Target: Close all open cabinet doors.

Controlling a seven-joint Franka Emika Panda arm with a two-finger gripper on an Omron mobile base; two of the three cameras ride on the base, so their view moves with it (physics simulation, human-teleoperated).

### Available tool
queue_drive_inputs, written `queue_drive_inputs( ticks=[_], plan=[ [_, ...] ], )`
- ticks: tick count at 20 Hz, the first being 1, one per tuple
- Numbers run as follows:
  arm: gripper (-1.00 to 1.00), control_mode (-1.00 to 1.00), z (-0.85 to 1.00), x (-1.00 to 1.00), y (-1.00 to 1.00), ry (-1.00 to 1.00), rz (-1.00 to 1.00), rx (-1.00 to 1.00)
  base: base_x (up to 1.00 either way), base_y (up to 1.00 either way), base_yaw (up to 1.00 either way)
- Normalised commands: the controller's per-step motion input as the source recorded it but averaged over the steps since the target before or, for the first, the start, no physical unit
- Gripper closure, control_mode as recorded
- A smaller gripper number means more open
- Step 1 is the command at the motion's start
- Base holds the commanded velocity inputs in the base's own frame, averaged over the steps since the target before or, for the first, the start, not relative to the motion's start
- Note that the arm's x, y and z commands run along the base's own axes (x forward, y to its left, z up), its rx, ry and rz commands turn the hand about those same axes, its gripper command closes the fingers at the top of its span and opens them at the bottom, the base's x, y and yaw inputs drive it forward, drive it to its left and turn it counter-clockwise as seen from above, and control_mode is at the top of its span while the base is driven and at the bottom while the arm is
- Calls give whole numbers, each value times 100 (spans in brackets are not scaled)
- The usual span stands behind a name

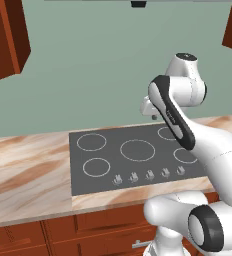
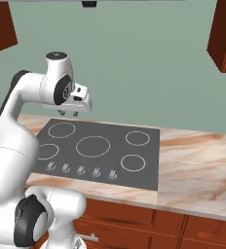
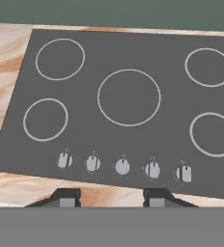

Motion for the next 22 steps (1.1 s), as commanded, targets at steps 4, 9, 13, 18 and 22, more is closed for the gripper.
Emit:
queue_drive_inputs(
  ticks=[4, 9, 13, 18, 22],
  plan=[
    [-100, 100, 0, 0, 0, 0, 0, 0, 0, 0, 0],
    [-100, 100, 0, 0, 0, 0, 0, 0, 0, 0, 0],
    [-100, 100, 0, 0, 0, 0, 0, 0, 0, 0, 0],
    [-100, 100, 0, 0, 0, 0, 0, 0, 0, 0, 0],
    [-100, 100, 0, 0, 0, 0, 0, 0, 0, 0, 0]
  ],
)
